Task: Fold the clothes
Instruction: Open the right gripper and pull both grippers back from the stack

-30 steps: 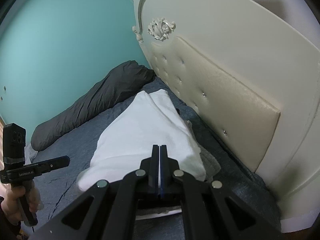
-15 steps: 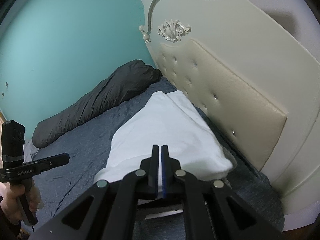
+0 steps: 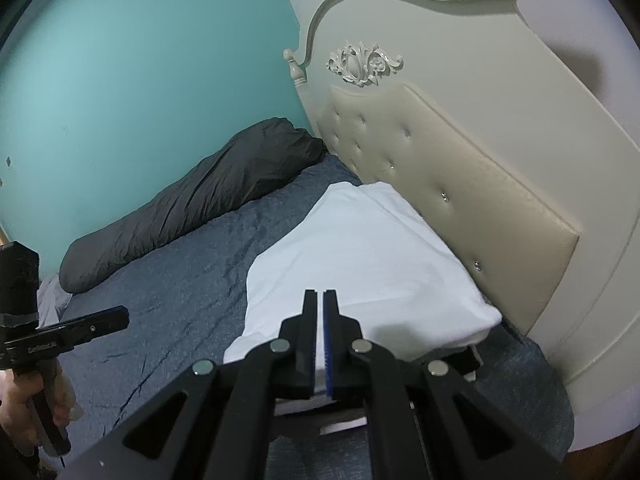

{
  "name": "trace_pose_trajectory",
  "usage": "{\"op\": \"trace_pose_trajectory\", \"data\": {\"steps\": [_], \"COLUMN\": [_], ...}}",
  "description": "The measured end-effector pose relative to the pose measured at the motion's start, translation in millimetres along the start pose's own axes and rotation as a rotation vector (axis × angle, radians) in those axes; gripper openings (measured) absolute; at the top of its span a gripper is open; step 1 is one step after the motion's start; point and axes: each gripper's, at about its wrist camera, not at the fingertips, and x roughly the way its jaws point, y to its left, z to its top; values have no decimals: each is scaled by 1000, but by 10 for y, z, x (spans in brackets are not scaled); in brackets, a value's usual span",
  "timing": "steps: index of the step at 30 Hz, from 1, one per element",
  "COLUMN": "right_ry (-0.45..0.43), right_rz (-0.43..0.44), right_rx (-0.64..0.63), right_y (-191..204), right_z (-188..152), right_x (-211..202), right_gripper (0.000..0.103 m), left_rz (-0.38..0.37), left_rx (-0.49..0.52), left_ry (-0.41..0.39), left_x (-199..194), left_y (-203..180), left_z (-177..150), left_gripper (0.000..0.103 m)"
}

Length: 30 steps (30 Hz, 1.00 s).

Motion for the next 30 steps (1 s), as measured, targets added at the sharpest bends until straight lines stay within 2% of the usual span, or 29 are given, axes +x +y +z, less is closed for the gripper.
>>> {"op": "trace_pose_trajectory", "data": {"steps": [8,10,12,19,21,25,30], "right_ry": [13,10,6,-10,-11,-14,-18], "right_rz": [-10,-7,1,4,0,-8,-17], "right_rx": [11,7,2,-9,-14,-22,-32], "right_y": [274,376,488,780,857,1011,1203], "right_z": [-82,-105,-136,-235,-276,-357,-457], "right_x": [-132,-187,-253,-433,-482,-579,-700], "right_gripper": [4,9,21,25,32,38,56], "left_rz": [9,10,12,22,27,38,49], "left_rx": [14,14,14,11,13,19,27], "left_ry": [-13,-14,-18,-36,-43,-58,-73], "left_x": [-275,-353,-421,-721,-823,-1031,-1302], "left_y": [78,104,119,215,247,315,404], "left_z": [-46,-74,-108,-211,-244,-312,-430], "left_gripper": [48,48,49,51,54,57,62]}}
